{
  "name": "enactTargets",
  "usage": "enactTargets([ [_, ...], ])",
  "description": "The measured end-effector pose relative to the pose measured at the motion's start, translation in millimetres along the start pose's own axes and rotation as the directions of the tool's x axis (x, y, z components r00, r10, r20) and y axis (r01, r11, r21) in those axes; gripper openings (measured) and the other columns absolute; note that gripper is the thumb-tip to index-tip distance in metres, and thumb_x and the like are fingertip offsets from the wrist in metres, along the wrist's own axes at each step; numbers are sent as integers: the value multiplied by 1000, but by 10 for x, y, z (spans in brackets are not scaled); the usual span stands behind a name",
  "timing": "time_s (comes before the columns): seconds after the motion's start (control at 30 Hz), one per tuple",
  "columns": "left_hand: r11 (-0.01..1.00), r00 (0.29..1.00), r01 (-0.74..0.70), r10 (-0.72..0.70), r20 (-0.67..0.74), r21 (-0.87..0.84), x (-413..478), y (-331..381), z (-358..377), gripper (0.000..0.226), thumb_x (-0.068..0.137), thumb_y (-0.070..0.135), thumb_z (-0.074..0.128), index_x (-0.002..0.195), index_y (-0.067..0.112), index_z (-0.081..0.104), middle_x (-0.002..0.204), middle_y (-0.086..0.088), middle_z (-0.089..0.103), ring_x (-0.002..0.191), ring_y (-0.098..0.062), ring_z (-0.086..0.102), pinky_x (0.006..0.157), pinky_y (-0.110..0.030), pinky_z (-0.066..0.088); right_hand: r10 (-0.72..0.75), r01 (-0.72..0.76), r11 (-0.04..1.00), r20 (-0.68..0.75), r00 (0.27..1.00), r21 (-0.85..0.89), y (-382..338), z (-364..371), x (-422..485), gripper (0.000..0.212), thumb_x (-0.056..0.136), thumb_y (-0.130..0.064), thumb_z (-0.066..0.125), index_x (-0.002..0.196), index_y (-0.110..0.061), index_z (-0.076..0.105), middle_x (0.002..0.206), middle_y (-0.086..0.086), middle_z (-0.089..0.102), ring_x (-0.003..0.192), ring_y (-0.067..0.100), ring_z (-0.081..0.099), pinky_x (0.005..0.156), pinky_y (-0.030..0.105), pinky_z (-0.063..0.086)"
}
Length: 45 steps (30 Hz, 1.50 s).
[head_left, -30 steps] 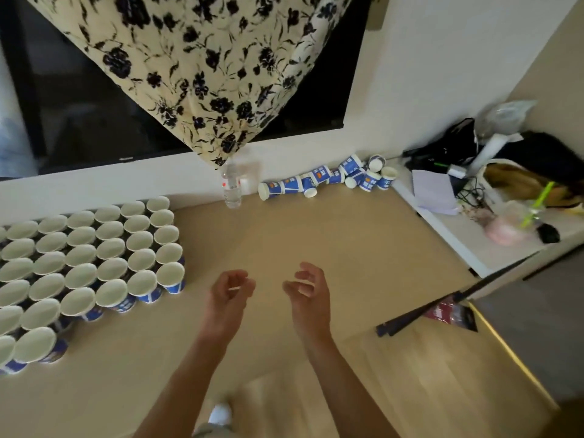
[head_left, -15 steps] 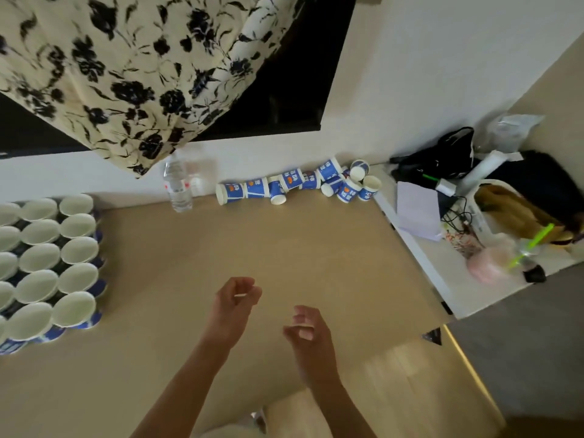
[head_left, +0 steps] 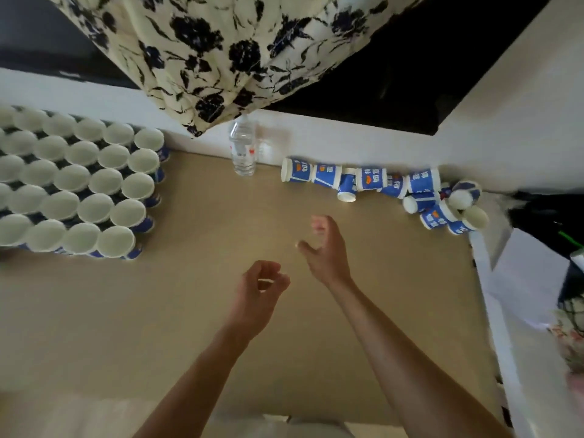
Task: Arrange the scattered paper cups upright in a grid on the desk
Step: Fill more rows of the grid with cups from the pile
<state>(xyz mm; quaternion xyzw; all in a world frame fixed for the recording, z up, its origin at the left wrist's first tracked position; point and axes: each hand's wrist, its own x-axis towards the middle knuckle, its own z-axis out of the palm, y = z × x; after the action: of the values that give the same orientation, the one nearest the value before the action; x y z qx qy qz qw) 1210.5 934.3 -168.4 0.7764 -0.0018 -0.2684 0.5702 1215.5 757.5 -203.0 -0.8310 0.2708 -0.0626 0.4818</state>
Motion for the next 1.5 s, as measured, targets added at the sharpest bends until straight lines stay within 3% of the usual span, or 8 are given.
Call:
enactTargets([
  [0.2,994,985,74,-85,-148,-79,49,40,104,18,85,33,71,101,29,64,94,8,68,81,-8,63,68,-17,47,-195,267,858,204,959,-438,-84,164,1450,79,77,-7,75,146,-10,38,141,10,46,129,29,44,101,41,45],
  [0.37,993,968,116,-120,-222,-29,26,38,152,16,87,36,73,100,30,66,90,16,70,79,3,66,66,-14,52,-291,443,663,337,895,-603,32,338,2125,85,70,9,67,147,-10,36,143,10,46,134,31,42,104,43,43],
  [0.6,986,955,168,-169,-245,-24,22,-126,239,12,90,29,73,100,28,66,89,18,71,78,0,68,62,-12,49,-297,512,445,418,858,-735,249,528,2350,69,74,-5,73,135,-7,42,130,15,48,121,36,49,97,43,40],
  [0.8,981,959,193,-189,-209,-3,96,-148,310,14,90,23,72,103,26,66,92,7,72,82,-3,68,65,-14,50,-231,500,575,457,859,-648,463,591,2004,63,75,-39,78,126,-12,52,124,9,57,114,31,55,96,43,43],
  [0.97,971,946,228,-203,-254,70,278,-68,291,33,87,36,73,117,26,62,108,12,69,94,6,64,76,-25,50,-119,178,974,353,928,-138,380,421,1335,54,70,-35,85,113,-14,60,105,0,69,91,20,65,84,40,53],
  [1.1,981,952,192,-193,-238,-28,455,109,352,72,72,58,76,133,26,54,119,15,66,105,4,63,89,-25,54,-178,126,980,405,897,153,140,153,531,55,70,-27,89,117,-18,61,102,-8,72,90,4,67,77,17,51],
  [1.37,993,956,64,-90,-280,-101,490,236,473,43,79,33,83,116,24,63,92,7,73,83,-3,70,65,-14,51,-236,182,970,454,859,160,127,-228,133,70,70,-15,86,132,-17,53,117,-11,66,106,3,62,86,7,40],
  [1.5,989,920,79,-120,-372,-123,433,171,346,38,79,28,83,111,22,64,86,14,71,78,4,67,64,-12,50,-333,403,903,349,876,-150,315,-323,827,67,73,-14,78,135,-9,51,125,7,59,113,22,57,96,35,47],
])
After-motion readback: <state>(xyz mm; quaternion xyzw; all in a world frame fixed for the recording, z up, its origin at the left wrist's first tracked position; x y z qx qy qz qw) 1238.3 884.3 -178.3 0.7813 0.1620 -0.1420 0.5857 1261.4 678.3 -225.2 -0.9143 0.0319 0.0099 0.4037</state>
